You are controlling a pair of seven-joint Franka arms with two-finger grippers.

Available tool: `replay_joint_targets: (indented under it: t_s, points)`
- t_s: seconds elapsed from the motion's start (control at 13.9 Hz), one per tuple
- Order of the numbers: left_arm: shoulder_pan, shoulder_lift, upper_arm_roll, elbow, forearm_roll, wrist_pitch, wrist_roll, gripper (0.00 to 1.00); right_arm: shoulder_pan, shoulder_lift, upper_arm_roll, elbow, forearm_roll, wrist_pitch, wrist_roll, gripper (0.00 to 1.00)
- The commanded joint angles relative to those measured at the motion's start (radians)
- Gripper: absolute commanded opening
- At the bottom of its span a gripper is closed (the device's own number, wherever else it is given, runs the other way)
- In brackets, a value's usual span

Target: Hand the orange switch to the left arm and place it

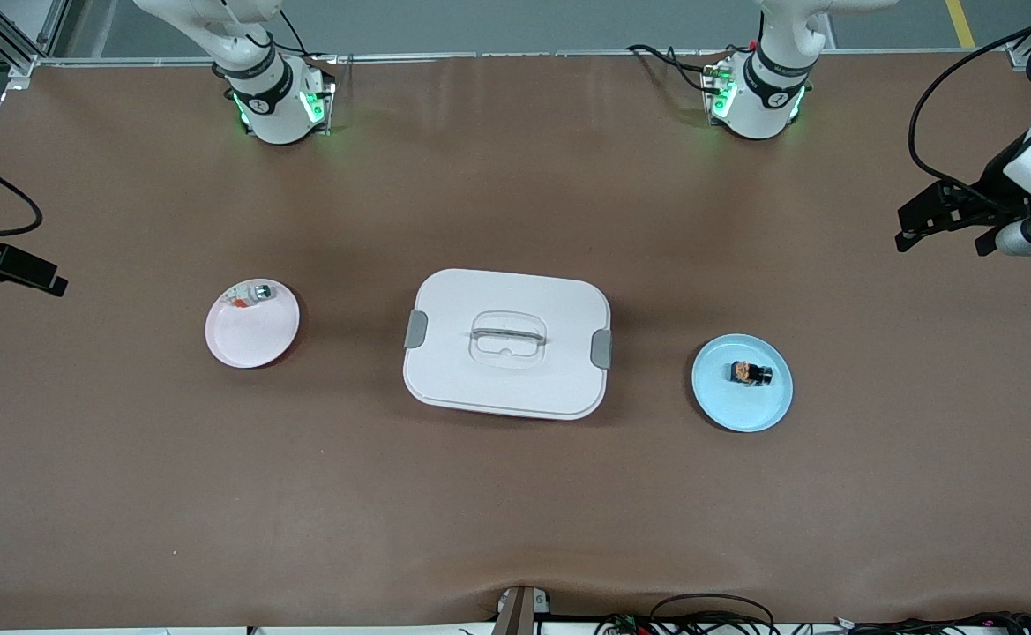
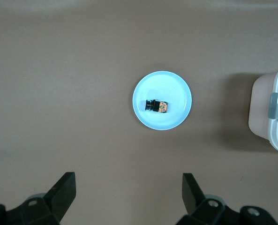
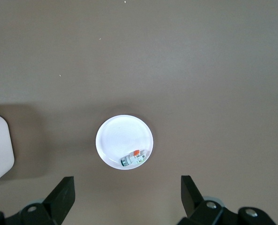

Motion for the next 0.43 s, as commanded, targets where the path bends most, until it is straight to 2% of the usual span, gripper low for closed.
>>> replay_joint_targets:
  t_s: [0.0,0.14,0.36]
  points:
    - [0.002,0.003,-0.004,0.019,0.018,-0.023,0.000,1.00,-0.003,0.014,0.009,0.007,-0.005,-0.011,0.002,1.00]
    - [0.005,0.003,-0.004,0.019,0.018,-0.023,0.000,1.00,0.020,0.028,0.012,0.008,-0.023,-0.014,0.007,1.00]
    - [0.006,0.003,-0.004,0.019,0.018,-0.023,0.002,1.00,-0.038,0.021,0.009,0.013,-0.005,-0.014,0.008,1.00]
